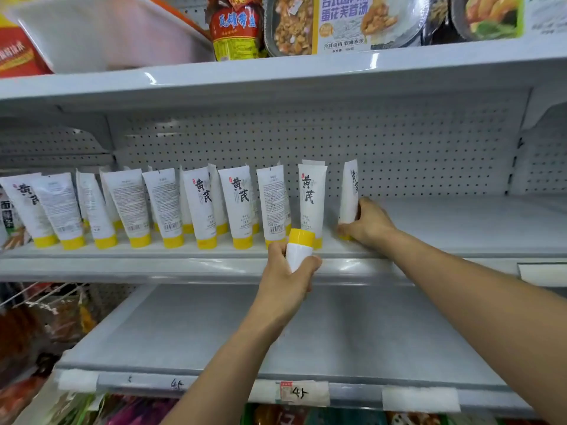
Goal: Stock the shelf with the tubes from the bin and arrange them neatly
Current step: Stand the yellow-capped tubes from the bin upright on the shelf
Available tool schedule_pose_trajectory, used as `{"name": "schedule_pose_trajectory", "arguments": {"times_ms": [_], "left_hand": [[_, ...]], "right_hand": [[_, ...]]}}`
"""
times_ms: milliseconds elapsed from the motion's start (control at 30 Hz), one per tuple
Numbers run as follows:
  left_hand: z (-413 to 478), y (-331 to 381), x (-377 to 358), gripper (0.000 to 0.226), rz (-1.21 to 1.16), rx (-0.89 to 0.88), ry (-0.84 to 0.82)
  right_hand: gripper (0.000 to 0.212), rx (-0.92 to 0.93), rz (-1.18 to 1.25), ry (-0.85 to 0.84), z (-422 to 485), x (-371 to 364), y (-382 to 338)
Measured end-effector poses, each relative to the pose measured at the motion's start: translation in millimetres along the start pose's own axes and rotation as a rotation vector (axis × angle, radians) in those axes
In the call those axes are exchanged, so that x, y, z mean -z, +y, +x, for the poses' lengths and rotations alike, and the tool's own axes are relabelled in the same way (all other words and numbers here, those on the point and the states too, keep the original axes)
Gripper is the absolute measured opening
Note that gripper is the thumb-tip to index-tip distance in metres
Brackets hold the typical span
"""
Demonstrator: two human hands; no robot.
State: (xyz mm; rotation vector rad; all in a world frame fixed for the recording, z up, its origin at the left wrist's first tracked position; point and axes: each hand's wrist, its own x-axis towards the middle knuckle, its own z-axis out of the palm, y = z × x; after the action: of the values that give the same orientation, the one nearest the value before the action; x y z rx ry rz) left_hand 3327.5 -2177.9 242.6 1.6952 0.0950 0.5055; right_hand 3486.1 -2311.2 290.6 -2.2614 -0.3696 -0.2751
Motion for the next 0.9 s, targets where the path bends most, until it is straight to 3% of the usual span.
{"name": "schedule_pose_trajectory", "arguments": {"times_ms": [300,433,500,567,600,667,767,833,900], "left_hand": [[-3,4,-6,0.028,0.029,-0.048,-0.025],[-9,6,-2,0.034,0.210,-0.125,-0.040],[-11,12,2,0.036,0.377,-0.229,-0.030],[-13,19,4,0.038,0.549,-0.310,-0.058],[-13,22,4,0.039,0.636,-0.336,-0.085],[-14,26,3,0.040,0.796,-0.370,-0.129],[-16,31,-1,0.046,0.906,-0.387,-0.150],[-16,35,-4,0.049,0.924,-0.404,-0.157],[-18,38,-5,0.050,0.923,-0.423,-0.172]], "right_hand": [[0.059,0.007,0.000,-0.053,22,-5,7],[0.076,-0.063,0.053,-0.069,15,2,7],[0.052,-0.025,-0.018,0.015,5,10,4],[0.023,0.134,-0.003,0.133,-9,19,-1],[0.024,0.208,0.088,0.100,-18,24,-5],[0.032,0.284,0.231,-0.178,-43,33,-16],[0.040,0.284,0.107,-0.656,-75,43,-25],[0.047,0.255,0.089,-0.840,-84,45,-24],[0.051,0.222,0.143,-0.913,-87,47,-23]]}}
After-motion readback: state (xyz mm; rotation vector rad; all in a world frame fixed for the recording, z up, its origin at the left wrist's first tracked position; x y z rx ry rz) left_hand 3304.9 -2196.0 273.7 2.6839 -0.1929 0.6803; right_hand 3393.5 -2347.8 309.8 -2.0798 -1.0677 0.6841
